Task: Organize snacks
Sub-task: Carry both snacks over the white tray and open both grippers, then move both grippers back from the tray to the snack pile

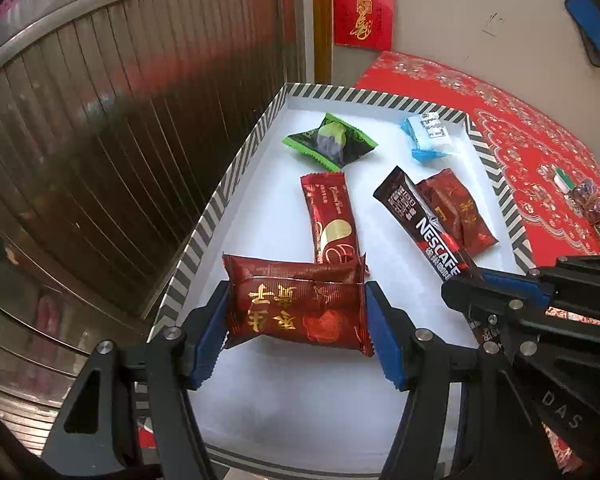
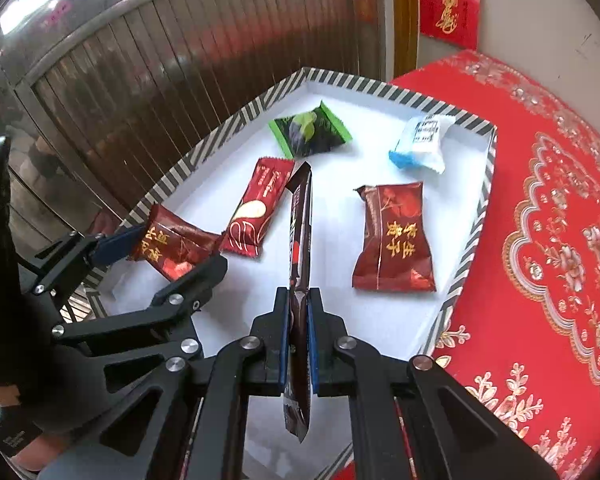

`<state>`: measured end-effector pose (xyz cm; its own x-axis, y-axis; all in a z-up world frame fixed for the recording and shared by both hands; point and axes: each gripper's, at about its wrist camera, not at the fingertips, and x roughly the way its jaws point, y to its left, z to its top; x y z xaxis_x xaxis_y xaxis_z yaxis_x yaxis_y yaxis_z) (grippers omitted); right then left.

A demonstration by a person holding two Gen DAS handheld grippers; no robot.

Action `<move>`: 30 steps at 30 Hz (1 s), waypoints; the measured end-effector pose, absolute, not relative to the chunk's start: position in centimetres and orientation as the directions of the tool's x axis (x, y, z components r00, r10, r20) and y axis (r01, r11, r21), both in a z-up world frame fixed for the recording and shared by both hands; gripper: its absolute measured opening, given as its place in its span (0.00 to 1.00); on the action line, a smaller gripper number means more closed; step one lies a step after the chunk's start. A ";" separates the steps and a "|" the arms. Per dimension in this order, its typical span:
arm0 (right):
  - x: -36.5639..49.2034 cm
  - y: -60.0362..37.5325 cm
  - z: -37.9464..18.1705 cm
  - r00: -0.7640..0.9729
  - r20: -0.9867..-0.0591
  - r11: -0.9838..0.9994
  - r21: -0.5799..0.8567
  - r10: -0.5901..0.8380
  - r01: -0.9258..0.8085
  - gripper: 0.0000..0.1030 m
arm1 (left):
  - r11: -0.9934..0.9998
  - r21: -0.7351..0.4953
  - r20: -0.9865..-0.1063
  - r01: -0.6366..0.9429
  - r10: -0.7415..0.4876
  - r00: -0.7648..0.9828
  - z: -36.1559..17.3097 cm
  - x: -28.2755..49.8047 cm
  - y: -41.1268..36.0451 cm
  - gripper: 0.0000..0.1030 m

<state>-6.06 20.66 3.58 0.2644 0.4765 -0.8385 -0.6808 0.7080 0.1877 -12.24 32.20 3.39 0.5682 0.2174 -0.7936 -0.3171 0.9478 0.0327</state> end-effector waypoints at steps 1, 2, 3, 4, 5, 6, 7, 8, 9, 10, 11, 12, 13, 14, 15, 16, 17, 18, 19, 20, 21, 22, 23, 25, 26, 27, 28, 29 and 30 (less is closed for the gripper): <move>-6.0 20.7 3.4 0.262 -0.840 0.708 0.188 0.475 -0.681 0.06 | 0.948 0.032 -0.795 -0.316 0.216 0.566 3.3 -12.2 32.2 0.64; -6.0 20.7 3.3 0.260 -0.841 0.708 0.188 0.474 -0.681 0.06 | 0.949 0.035 -0.795 -0.315 0.217 0.566 3.2 -12.2 32.1 0.64; -5.9 20.7 3.2 0.258 -0.843 0.709 0.190 0.473 -0.680 0.06 | 0.949 0.041 -0.795 -0.314 0.221 0.565 3.1 -12.3 32.0 0.64; -5.9 20.6 3.1 0.255 -0.843 0.709 0.193 0.473 -0.679 0.06 | 0.948 0.050 -0.795 -0.313 0.227 0.562 3.0 -12.2 32.0 0.64; -5.9 20.6 3.0 0.254 -0.843 0.709 0.195 0.474 -0.678 0.06 | 0.948 0.057 -0.795 -0.312 0.232 0.560 2.9 -12.2 31.9 0.64; -5.9 20.6 2.9 0.252 -0.844 0.710 0.196 0.473 -0.677 0.07 | 0.948 0.061 -0.796 -0.311 0.234 0.558 2.8 -12.1 31.8 0.64; -5.9 20.6 2.9 0.248 -0.844 0.709 0.200 0.475 -0.676 0.07 | 0.948 0.062 -0.797 -0.311 0.234 0.557 2.7 -12.1 31.8 0.64; -5.9 20.5 2.8 0.242 -0.843 0.707 0.208 0.480 -0.676 0.09 | 0.949 0.064 -0.799 -0.310 0.234 0.553 2.6 -12.0 31.8 0.64; -6.0 20.4 2.8 0.236 -0.841 0.706 0.218 0.486 -0.674 0.09 | 0.949 0.068 -0.803 -0.307 0.234 0.549 2.5 -12.0 31.7 0.65; -5.9 20.3 2.8 0.233 -0.840 0.705 0.225 0.491 -0.672 0.09 | 0.950 0.073 -0.806 -0.303 0.235 0.544 2.4 -11.9 31.7 0.66; -5.9 20.3 2.8 0.232 -0.838 0.705 0.230 0.494 -0.670 0.10 | 0.950 0.075 -0.807 -0.302 0.236 0.541 2.3 -11.9 31.7 0.66; -5.9 20.3 2.7 0.228 -0.836 0.704 0.238 0.499 -0.670 0.10 | 0.951 0.073 -0.809 -0.302 0.234 0.540 2.2 -11.9 31.7 0.68; -5.9 20.1 2.7 0.224 -0.832 0.702 0.248 0.507 -0.668 0.10 | 0.950 0.073 -0.810 -0.304 0.234 0.538 2.1 -11.9 31.7 0.71; -5.9 20.0 2.8 0.224 -0.830 0.703 0.252 0.510 -0.665 0.10 | 0.950 0.072 -0.813 -0.305 0.233 0.534 2.0 -11.9 31.8 0.76; -5.9 19.8 2.9 0.228 -0.826 0.707 0.258 0.515 -0.658 0.10 | 0.949 0.072 -0.816 -0.306 0.233 0.530 1.9 -11.9 31.9 0.79; -5.8 19.5 2.9 0.230 -0.821 0.709 0.270 0.523 -0.652 0.12 | 0.949 0.073 -0.818 -0.308 0.233 0.526 1.8 -11.9 32.0 0.83; -5.7 19.2 3.1 0.227 -0.813 0.708 0.288 0.537 -0.645 0.16 | 0.949 0.074 -0.819 -0.306 0.233 0.525 1.8 -11.9 32.0 0.84; -5.7 18.9 3.3 0.222 -0.803 0.706 0.310 0.553 -0.637 0.22 | 0.949 0.075 -0.818 -0.305 0.233 0.526 1.8 -12.0 31.9 0.84; -5.6 18.6 3.5 0.220 -0.793 0.703 0.330 0.569 -0.630 0.24 | 0.948 0.076 -0.817 -0.308 0.236 0.526 1.9 -12.1 31.9 0.84; -5.7 18.3 3.8 0.222 -0.786 0.701 0.338 0.577 -0.628 0.27 | 0.948 0.074 -0.816 -0.310 0.236 0.527 2.0 -12.2 32.0 0.85; -5.8 18.1 4.0 0.227 -0.783 0.700 0.336 0.580 -0.630 0.27 | 0.948 0.071 -0.815 -0.311 0.235 0.529 2.2 -12.3 32.0 0.85; -5.9 18.0 4.3 0.233 -0.780 0.701 0.334 0.581 -0.631 0.27 | 0.947 0.070 -0.813 -0.312 0.235 0.532 2.3 -12.3 32.0 0.85; -6.0 17.6 4.5 0.240 -0.775 0.702 0.335 0.585 -0.628 0.27 | 0.946 0.071 -0.810 -0.316 0.239 0.536 2.6 -12.5 32.0 0.86; -5.9 17.2 4.7 0.246 -0.766 0.703 0.345 0.594 -0.622 0.28 | 0.946 0.068 -0.803 -0.316 0.240 0.546 3.0 -12.6 31.8 0.86; -5.9 16.9 4.8 0.248 -0.763 0.703 0.349 0.597 -0.619 0.30 | 0.946 0.066 -0.799 -0.317 0.241 0.551 3.3 -12.6 31.7 0.87; -5.9 16.4 5.0 0.255 -0.760 0.707 0.351 0.598 -0.614 0.34 | 0.946 0.063 -0.796 -0.318 0.240 0.556 3.6 -12.6 31.6 0.87; -5.8 16.1 5.1 0.262 -0.757 0.711 0.351 0.598 -0.609 0.36 | 0.947 0.059 -0.792 -0.317 0.238 0.562 3.8 -12.6 31.5 0.87; -5.7 15.6 5.3 0.270 -0.755 0.715 0.351 0.598 -0.604 0.40 | 0.947 0.053 -0.787 -0.315 0.234 0.570 4.1 -12.6 31.3 0.88; -5.6 15.1 5.3 0.277 -0.753 0.720 0.350 0.597 -0.599 0.41 | 0.948 0.050 -0.784 -0.314 0.232 0.576 4.3 -12.5 31.1 0.88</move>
<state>-5.62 15.06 5.31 0.2773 0.5969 -0.7529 -0.5988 0.7202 0.3505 -12.55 31.07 4.34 0.5760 0.2320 -0.7839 -0.3137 0.9482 0.0501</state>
